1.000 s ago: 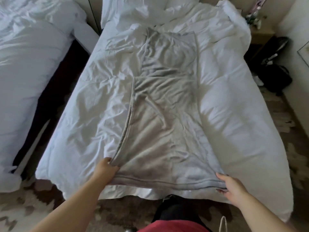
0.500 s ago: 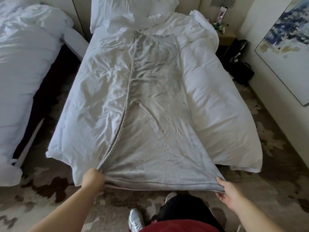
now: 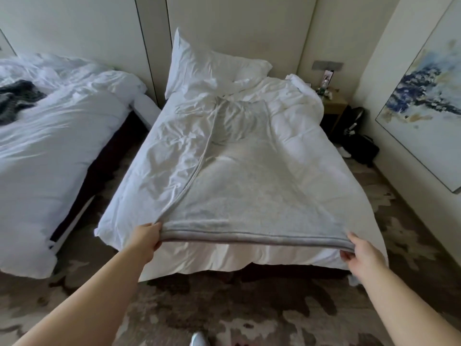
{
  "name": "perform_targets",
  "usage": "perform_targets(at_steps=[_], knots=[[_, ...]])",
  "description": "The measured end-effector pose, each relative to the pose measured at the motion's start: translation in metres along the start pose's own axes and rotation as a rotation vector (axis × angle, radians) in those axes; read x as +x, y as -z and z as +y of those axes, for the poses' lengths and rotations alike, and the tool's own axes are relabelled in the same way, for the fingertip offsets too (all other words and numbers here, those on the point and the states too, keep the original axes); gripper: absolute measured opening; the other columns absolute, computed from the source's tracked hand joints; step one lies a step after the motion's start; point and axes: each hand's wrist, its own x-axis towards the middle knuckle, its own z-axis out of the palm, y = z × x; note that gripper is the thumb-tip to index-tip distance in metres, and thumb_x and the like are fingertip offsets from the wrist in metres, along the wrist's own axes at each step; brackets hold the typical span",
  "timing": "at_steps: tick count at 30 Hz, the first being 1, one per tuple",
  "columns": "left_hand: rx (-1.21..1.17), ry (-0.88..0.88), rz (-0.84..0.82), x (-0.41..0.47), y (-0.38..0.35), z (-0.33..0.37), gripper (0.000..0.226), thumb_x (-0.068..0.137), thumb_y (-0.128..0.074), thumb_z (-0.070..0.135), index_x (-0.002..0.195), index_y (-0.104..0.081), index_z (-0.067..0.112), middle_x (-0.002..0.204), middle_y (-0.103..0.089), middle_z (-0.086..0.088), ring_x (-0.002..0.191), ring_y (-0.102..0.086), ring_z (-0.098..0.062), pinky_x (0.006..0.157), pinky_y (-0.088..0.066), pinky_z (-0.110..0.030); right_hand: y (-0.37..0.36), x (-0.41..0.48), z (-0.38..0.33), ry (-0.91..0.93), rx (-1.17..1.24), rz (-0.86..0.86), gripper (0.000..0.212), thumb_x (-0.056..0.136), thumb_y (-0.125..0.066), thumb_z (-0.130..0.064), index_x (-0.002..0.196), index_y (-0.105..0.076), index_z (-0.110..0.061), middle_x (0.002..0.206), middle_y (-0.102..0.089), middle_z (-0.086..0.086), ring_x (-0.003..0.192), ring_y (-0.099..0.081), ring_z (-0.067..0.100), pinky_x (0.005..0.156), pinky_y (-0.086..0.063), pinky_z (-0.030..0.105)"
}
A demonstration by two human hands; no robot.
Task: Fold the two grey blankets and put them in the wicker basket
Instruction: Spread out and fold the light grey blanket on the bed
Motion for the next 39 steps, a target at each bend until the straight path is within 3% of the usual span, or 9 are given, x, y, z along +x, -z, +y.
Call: perform_targets(at_steps=[5,11,18,23,28,30,36,37,39], knots=[[-0.033,0.049,0.005,-0.027,0.012,-0.029,0.02,0.092,-0.05,0.002,0.107,-0.058,0.013,0.095,-0.053,-0.013,0.072,-0.053,-0.019,0.04,-0.048,-0.022,0.04,-0.005,0.032,-0.112,0.072,0.011,0.034,0.092,-0.056,-0.009,0.125,-0.051,-0.009,0.112,-0.056,0.014,0.081,-0.056,0.023,0.068,-0.047,0.032],[0.003,0.094,0.068,-0.046,0.023,-0.048,0.016,0.088,-0.051,0.005,0.073,-0.054,0.005,0.074,-0.047,-0.012,0.061,-0.049,-0.023,0.035,-0.044,-0.019,0.062,-0.013,0.049,-0.154,0.07,0.023,0.016,0.092,-0.056,-0.009,0.108,-0.054,-0.011,0.108,-0.056,0.011,0.081,-0.055,0.022,0.071,-0.046,0.031],[-0.344,0.169,-0.001,-0.039,0.013,-0.053,0.011,0.092,-0.048,0.002,0.082,-0.051,0.006,0.069,-0.045,-0.01,0.057,-0.042,-0.015,0.038,-0.044,-0.016,0.055,-0.008,0.053,-0.139,0.14,0.003,0.009,0.09,-0.058,-0.01,0.091,-0.061,-0.018,0.096,-0.059,0.01,0.087,-0.057,0.025,0.072,-0.047,0.032],[-0.492,0.198,-0.115,-0.021,-0.006,-0.046,0.024,0.098,-0.041,0.005,0.117,-0.052,0.016,0.087,-0.052,-0.01,0.067,-0.048,-0.013,0.058,-0.047,-0.023,0.037,0.004,0.049,-0.154,0.28,-0.041,0.017,0.096,-0.046,-0.012,0.095,-0.063,-0.016,0.098,-0.058,0.011,0.089,-0.056,0.023,0.072,-0.045,0.032],[-0.646,0.291,-0.17,0.01,-0.029,-0.025,0.026,0.099,-0.041,0.009,0.124,-0.051,0.012,0.088,-0.047,-0.008,0.073,-0.049,-0.013,0.06,-0.056,-0.019,0.017,0.021,0.041,-0.124,0.346,-0.086,0.056,0.065,-0.029,0.015,0.112,-0.052,-0.005,0.104,-0.056,0.013,0.097,-0.055,0.025,0.09,-0.041,0.041],[-0.657,0.298,-0.179,0.027,-0.035,-0.011,0.02,0.098,-0.041,0.007,0.114,-0.053,0.006,0.09,-0.047,-0.009,0.075,-0.052,-0.017,0.06,-0.058,-0.023,0.005,0.03,0.038,-0.07,0.22,-0.086,0.057,0.076,-0.026,0.023,0.119,-0.046,-0.009,0.106,-0.056,0.012,0.097,-0.057,0.024,0.099,-0.039,0.041],[-0.451,0.194,-0.199,0.086,-0.049,0.024,0.021,0.089,-0.034,-0.006,0.094,-0.054,-0.003,0.099,-0.054,-0.019,0.088,-0.056,-0.029,0.115,-0.027,-0.029,-0.038,0.059,0.021,0.051,-0.071,-0.034,0.033,0.091,-0.046,0.012,0.116,-0.052,-0.009,0.102,-0.062,0.011,0.089,-0.064,0.021,0.089,-0.046,0.036],[-0.335,0.142,-0.201,0.092,-0.053,0.029,0.018,0.089,-0.04,-0.009,0.083,-0.055,-0.002,0.097,-0.055,-0.02,0.09,-0.056,-0.029,0.115,-0.023,-0.021,-0.046,0.062,0.016,0.067,-0.076,-0.021,0.031,0.091,-0.048,0.01,0.115,-0.053,-0.01,0.101,-0.063,0.01,0.088,-0.064,0.02,0.087,-0.047,0.036],[-0.267,0.069,-0.207,0.107,-0.063,0.034,0.017,0.084,-0.048,-0.017,0.084,-0.058,-0.003,0.093,-0.061,-0.016,0.09,-0.061,-0.025,0.085,-0.052,-0.018,-0.063,0.072,0.007,0.078,-0.072,-0.009,0.027,0.092,-0.049,0.007,0.112,-0.055,-0.01,0.101,-0.063,0.009,0.089,-0.064,0.02,0.088,-0.047,0.036]])
